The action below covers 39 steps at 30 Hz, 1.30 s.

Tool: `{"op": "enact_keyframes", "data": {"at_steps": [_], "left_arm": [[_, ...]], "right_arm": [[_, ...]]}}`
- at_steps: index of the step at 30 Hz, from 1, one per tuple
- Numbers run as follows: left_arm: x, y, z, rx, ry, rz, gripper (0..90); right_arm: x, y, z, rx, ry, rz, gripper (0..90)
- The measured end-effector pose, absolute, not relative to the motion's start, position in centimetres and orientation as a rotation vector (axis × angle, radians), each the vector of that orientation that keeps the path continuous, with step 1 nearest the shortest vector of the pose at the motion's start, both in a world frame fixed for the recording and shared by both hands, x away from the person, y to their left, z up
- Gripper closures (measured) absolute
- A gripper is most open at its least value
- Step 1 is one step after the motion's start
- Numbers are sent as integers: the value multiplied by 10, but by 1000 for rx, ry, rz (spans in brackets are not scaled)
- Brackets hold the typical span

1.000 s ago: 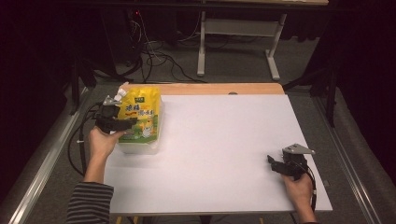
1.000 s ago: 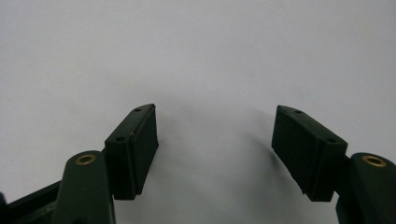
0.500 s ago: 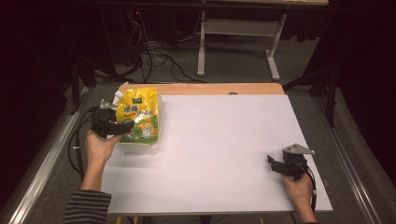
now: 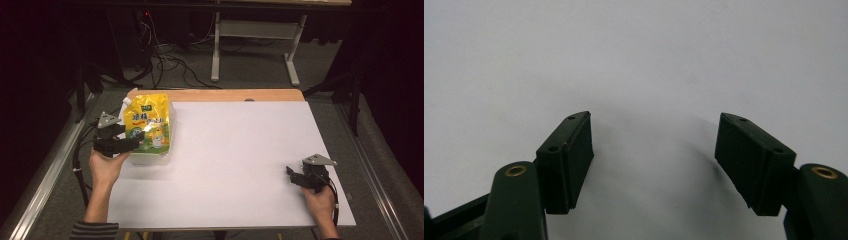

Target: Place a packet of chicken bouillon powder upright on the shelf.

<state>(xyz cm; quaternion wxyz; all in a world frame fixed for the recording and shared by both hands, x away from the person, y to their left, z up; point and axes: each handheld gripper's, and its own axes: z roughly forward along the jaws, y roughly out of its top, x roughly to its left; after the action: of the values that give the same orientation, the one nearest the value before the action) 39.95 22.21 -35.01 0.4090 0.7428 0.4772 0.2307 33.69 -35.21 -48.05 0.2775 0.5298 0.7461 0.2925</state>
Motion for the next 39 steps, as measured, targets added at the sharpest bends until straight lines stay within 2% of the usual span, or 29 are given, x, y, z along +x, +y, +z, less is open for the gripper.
{"op": "enact_keyframes", "data": {"at_steps": [14, 39], "left_arm": [[383, 176, -358, 1907, 1072, 508, 283], [369, 132, -380, 1903, 988, 387, 290]], "right_arm": [[337, -352, -481, 1422, 2002, 785, 317], [337, -353, -481, 1420, 2003, 788, 316]]}}
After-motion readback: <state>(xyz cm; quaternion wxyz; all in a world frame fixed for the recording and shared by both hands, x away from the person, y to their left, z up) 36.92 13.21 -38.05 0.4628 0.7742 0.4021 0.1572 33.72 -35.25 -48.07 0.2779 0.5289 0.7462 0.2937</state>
